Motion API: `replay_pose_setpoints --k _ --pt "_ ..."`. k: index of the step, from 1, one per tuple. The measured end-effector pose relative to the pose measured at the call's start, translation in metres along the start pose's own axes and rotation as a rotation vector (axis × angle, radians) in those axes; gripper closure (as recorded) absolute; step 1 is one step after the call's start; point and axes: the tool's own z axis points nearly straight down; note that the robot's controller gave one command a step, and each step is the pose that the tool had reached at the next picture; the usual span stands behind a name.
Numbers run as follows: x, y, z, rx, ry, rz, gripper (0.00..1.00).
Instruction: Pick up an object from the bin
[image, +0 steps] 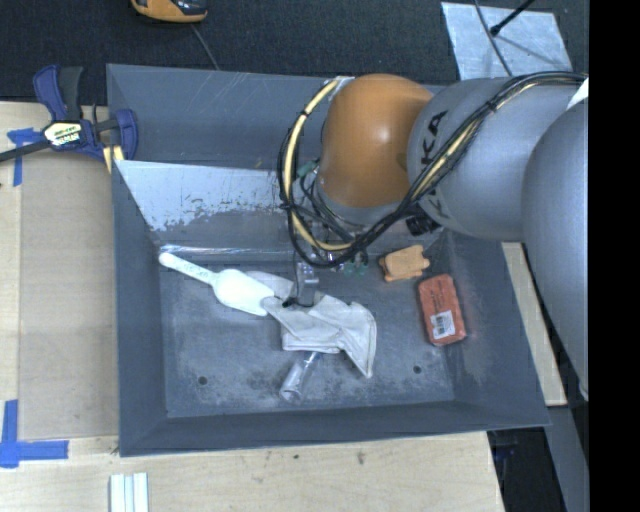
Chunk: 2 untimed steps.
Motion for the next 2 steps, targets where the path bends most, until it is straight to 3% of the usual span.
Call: replay_pose_setpoints --k 1,2 --pt "0.000 0.000 0.000 0.000 0.000 0.000 0.00" --pt "0.004 0.008 0.040 0.000 -0.009 -0.045 0.00"
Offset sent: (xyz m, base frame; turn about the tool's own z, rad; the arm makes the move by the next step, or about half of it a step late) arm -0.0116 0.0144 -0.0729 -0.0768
